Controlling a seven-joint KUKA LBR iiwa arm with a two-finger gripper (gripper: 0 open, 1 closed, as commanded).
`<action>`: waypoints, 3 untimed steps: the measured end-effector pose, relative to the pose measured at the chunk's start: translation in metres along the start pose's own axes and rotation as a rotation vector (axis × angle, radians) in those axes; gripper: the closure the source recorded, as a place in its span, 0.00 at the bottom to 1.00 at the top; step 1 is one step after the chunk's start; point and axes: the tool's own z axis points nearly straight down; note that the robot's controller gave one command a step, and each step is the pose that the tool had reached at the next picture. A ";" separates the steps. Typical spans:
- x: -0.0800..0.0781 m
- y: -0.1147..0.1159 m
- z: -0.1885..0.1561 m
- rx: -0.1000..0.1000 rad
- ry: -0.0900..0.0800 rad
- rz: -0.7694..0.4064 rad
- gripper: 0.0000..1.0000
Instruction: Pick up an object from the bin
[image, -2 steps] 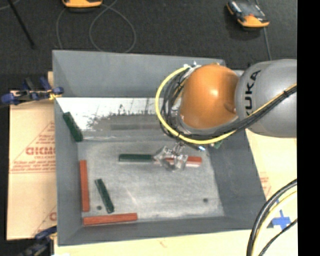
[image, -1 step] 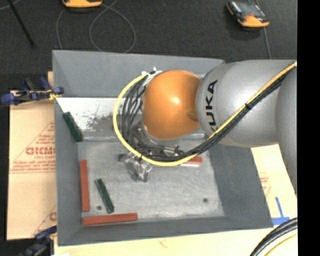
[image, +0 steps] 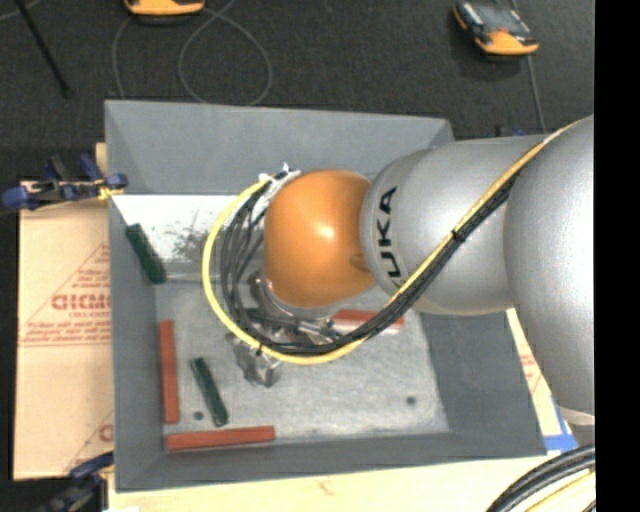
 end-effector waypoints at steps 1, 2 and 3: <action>-0.024 0.053 -0.030 0.000 -0.007 0.240 1.00; -0.023 0.051 -0.029 0.002 -0.005 0.240 0.00; -0.078 0.026 0.066 0.002 -0.004 0.299 0.00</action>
Offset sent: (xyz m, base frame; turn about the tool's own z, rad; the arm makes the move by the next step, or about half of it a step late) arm -0.0089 0.0553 0.0287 0.2445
